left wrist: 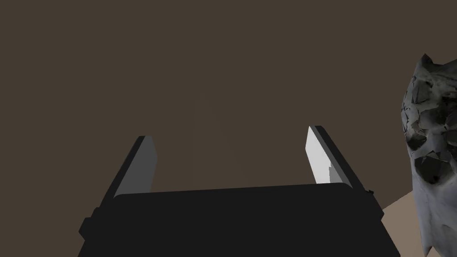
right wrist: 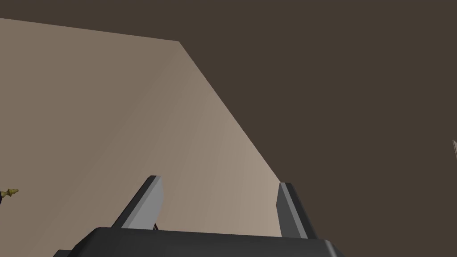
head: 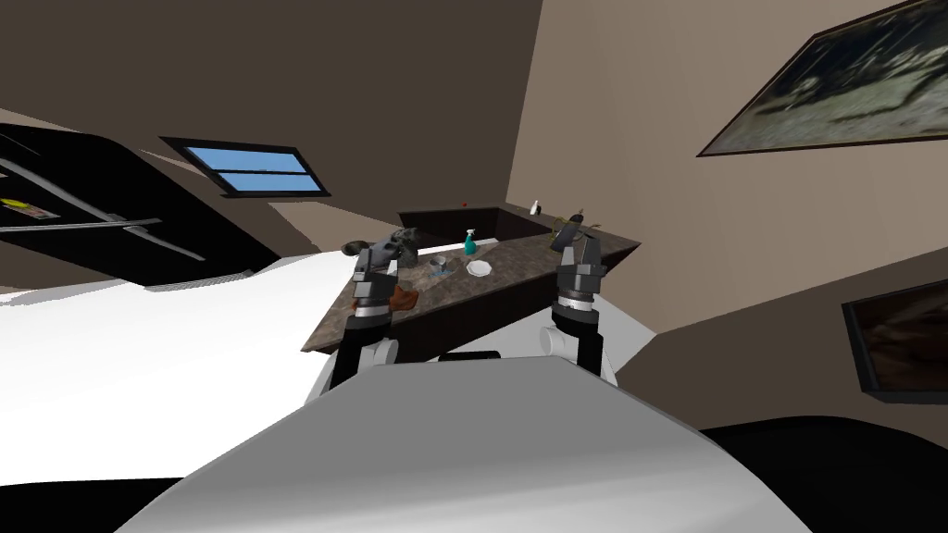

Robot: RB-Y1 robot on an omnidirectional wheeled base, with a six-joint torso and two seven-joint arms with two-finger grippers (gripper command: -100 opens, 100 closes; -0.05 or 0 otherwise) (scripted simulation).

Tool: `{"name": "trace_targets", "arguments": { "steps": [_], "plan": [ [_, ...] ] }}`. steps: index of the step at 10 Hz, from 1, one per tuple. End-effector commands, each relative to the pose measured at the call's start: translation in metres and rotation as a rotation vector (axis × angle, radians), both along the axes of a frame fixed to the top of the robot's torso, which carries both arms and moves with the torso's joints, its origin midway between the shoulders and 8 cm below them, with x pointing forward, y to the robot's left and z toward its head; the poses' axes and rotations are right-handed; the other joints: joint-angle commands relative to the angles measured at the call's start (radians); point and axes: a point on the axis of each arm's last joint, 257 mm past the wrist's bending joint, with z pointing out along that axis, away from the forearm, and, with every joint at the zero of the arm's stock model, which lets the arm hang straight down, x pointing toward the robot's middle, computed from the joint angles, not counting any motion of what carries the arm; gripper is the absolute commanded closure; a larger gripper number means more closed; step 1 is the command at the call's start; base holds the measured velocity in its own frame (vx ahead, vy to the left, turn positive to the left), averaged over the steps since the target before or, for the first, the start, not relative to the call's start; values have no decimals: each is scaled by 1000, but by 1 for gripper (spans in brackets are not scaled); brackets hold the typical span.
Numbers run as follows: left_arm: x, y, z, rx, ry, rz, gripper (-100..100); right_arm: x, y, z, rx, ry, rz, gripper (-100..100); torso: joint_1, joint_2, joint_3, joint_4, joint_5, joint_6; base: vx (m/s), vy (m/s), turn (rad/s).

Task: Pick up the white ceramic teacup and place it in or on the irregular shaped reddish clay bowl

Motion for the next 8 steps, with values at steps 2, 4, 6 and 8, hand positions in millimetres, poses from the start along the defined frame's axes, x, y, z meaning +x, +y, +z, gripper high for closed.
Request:
{"name": "trace_targets", "arguments": {
  "steps": [2,4,6,8],
  "plan": [
    [17,13,-19,-40,86,-17,-100,0,0,0,0,0,0,0,0,0,0,0,0,0,-12,-13,-111],
    [25,18,-28,-64,126,-19,-100,0,0,0,0,0,0,0,0,0,0,0,0,0,-6,-13,-76],
    [38,27,-43,-116,182,-27,-100,0,0,0,0,0,0,0,0,0,0,0,0,0,-3,-11,-96],
    [46,33,-55,-148,233,-26,-100,0,0,0,0,0,0,0,0,0,0,0,0,0,-3,-12,-58]
  ]
}}
